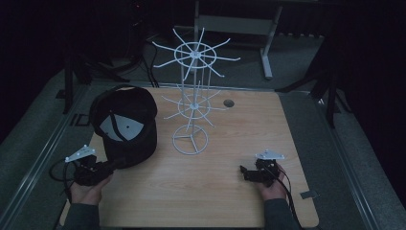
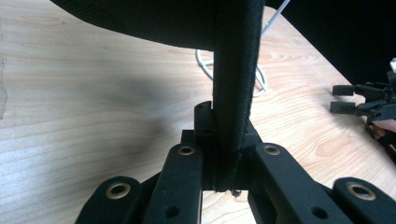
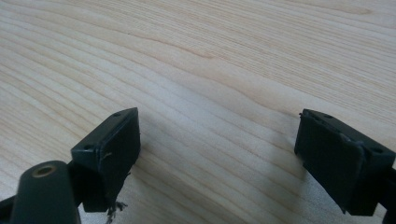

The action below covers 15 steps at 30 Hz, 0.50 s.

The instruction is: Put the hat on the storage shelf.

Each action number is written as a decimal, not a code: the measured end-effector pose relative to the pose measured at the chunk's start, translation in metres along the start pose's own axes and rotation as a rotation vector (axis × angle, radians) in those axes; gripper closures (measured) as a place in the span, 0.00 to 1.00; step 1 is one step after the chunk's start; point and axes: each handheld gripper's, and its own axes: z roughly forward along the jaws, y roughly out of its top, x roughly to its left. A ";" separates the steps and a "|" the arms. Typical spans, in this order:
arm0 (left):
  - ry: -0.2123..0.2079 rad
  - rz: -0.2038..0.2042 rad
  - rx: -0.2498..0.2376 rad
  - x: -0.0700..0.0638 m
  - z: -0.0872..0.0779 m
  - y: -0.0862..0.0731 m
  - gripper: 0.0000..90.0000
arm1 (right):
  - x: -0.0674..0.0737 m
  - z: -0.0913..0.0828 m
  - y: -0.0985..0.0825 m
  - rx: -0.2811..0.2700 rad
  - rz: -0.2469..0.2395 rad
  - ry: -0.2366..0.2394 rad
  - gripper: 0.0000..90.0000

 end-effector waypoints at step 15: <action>-0.003 0.020 -0.015 -0.006 -0.003 0.011 0.95 | 0.000 0.000 0.000 0.000 0.002 0.000 0.15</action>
